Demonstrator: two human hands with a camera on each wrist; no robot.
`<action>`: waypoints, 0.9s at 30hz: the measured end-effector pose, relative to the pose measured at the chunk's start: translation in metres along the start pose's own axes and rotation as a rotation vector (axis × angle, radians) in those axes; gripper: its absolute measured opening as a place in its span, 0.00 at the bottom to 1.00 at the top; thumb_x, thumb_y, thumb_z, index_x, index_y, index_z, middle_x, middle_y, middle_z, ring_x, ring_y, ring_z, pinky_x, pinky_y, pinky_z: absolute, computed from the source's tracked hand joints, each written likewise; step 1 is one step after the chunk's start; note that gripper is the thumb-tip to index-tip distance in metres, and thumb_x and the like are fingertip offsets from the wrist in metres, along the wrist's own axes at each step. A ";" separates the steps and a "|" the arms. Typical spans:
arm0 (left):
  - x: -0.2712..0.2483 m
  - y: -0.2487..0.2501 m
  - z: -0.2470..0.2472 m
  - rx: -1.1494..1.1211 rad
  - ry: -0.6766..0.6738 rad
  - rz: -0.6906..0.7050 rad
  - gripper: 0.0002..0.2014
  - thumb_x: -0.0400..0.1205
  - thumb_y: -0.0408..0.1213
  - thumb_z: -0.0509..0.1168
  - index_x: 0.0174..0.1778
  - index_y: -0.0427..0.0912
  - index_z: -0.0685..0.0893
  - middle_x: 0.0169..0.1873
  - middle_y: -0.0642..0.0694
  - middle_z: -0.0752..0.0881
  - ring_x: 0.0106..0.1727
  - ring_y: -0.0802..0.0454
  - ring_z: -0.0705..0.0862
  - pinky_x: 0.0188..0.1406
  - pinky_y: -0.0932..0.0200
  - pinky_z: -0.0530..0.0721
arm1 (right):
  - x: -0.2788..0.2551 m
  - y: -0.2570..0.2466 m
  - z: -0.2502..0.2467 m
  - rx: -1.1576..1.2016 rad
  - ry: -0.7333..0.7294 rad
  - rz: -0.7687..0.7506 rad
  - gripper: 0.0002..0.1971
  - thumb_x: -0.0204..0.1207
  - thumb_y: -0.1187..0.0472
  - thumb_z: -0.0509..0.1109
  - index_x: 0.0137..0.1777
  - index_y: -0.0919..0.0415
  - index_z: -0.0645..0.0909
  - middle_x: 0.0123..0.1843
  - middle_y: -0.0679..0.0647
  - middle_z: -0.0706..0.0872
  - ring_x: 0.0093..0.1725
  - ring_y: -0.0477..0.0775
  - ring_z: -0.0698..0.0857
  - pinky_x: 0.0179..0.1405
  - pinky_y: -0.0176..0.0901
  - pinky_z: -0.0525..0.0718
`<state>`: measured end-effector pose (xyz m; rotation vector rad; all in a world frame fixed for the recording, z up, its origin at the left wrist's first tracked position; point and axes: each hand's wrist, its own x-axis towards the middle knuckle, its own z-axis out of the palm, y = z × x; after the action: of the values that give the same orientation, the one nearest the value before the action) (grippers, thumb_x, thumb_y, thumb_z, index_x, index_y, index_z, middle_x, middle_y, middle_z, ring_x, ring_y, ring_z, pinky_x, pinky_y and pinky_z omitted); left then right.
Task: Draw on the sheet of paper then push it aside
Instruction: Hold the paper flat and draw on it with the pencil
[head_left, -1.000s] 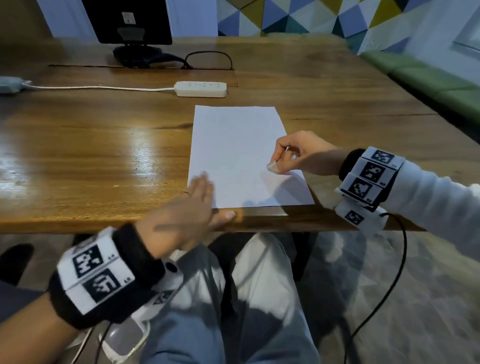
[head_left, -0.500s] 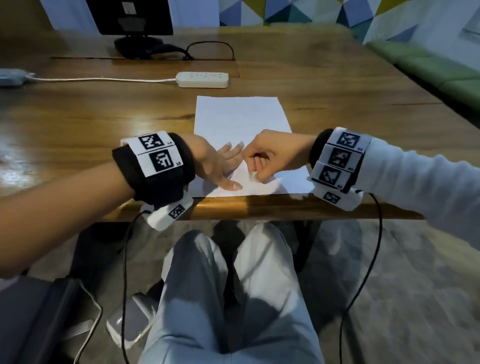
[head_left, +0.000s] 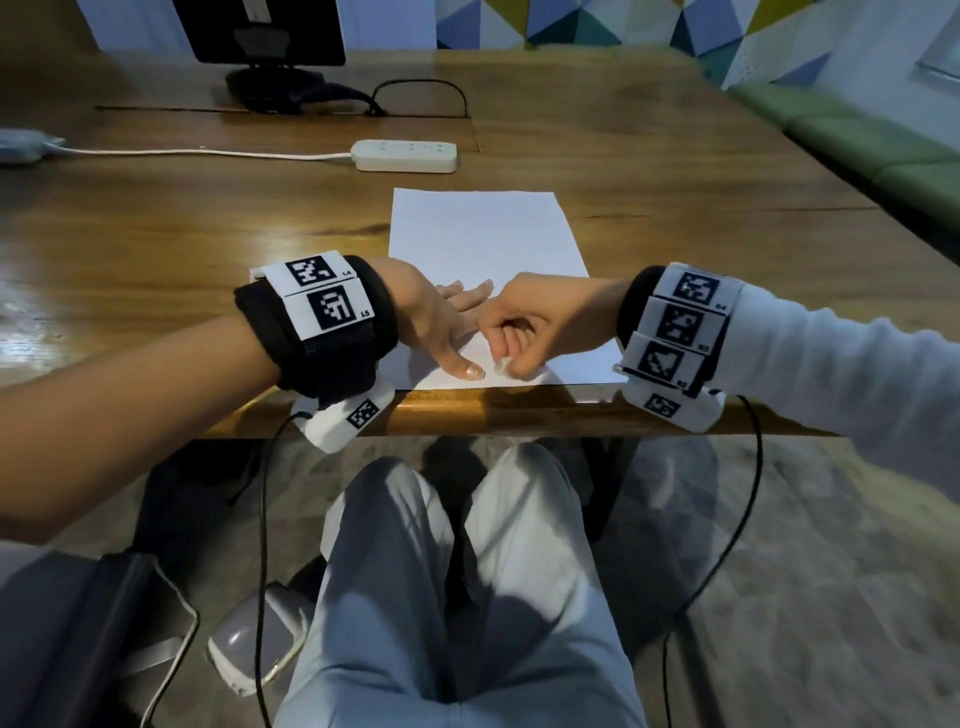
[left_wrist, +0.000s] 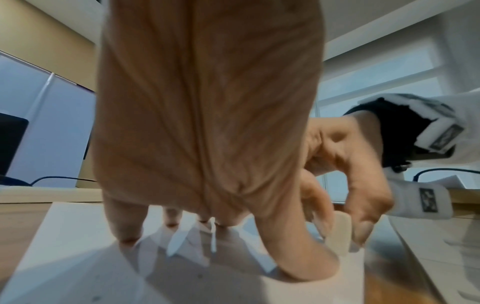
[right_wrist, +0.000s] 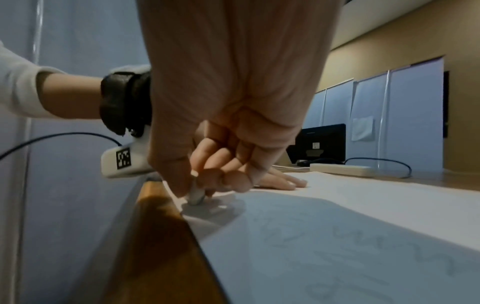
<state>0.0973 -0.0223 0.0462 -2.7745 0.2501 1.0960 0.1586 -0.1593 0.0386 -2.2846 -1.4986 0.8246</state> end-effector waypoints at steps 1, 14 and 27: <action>0.000 0.001 0.000 0.002 -0.003 0.002 0.42 0.83 0.57 0.54 0.83 0.45 0.34 0.81 0.44 0.28 0.82 0.42 0.30 0.80 0.43 0.40 | -0.001 -0.001 0.000 0.003 -0.023 0.001 0.03 0.71 0.74 0.72 0.41 0.70 0.81 0.26 0.40 0.78 0.28 0.33 0.78 0.31 0.21 0.74; 0.005 -0.003 0.001 0.052 0.011 0.009 0.46 0.83 0.58 0.54 0.81 0.42 0.28 0.79 0.44 0.26 0.81 0.41 0.30 0.81 0.42 0.41 | 0.002 0.009 -0.017 -0.069 0.056 0.077 0.09 0.71 0.71 0.73 0.35 0.58 0.78 0.29 0.48 0.79 0.29 0.42 0.80 0.31 0.28 0.75; 0.008 -0.001 -0.003 0.084 0.003 0.015 0.47 0.83 0.57 0.56 0.81 0.37 0.29 0.80 0.42 0.26 0.81 0.42 0.30 0.80 0.44 0.41 | -0.002 0.008 -0.017 -0.062 -0.130 0.107 0.04 0.72 0.68 0.74 0.38 0.64 0.81 0.32 0.52 0.83 0.30 0.42 0.81 0.32 0.30 0.81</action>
<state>0.1048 -0.0224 0.0432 -2.7043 0.3101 1.0594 0.1745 -0.1632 0.0484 -2.4166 -1.4852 0.9867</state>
